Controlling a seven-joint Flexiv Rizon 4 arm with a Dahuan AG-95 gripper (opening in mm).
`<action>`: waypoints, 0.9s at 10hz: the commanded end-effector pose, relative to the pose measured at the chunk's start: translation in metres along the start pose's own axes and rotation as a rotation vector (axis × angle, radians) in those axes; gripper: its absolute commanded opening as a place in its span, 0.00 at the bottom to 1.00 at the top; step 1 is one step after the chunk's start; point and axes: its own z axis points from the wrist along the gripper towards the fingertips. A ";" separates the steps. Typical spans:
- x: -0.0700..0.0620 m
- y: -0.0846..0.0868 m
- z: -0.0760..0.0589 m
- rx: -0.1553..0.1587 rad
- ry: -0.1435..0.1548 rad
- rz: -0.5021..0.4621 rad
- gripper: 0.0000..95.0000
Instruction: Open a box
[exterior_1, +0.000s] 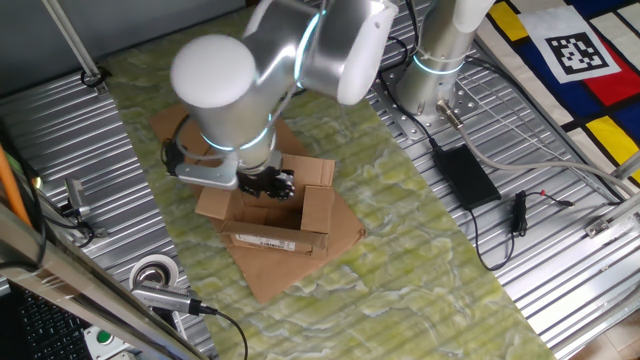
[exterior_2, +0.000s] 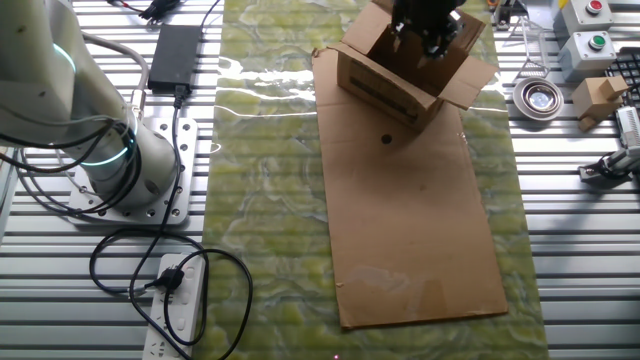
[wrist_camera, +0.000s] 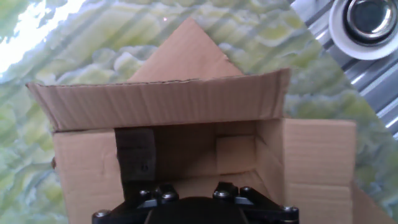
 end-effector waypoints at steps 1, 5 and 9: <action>0.001 0.004 0.003 0.004 -0.002 0.001 0.40; 0.001 0.016 0.012 0.007 -0.009 0.019 0.40; 0.002 0.019 0.013 -0.003 -0.014 0.027 0.40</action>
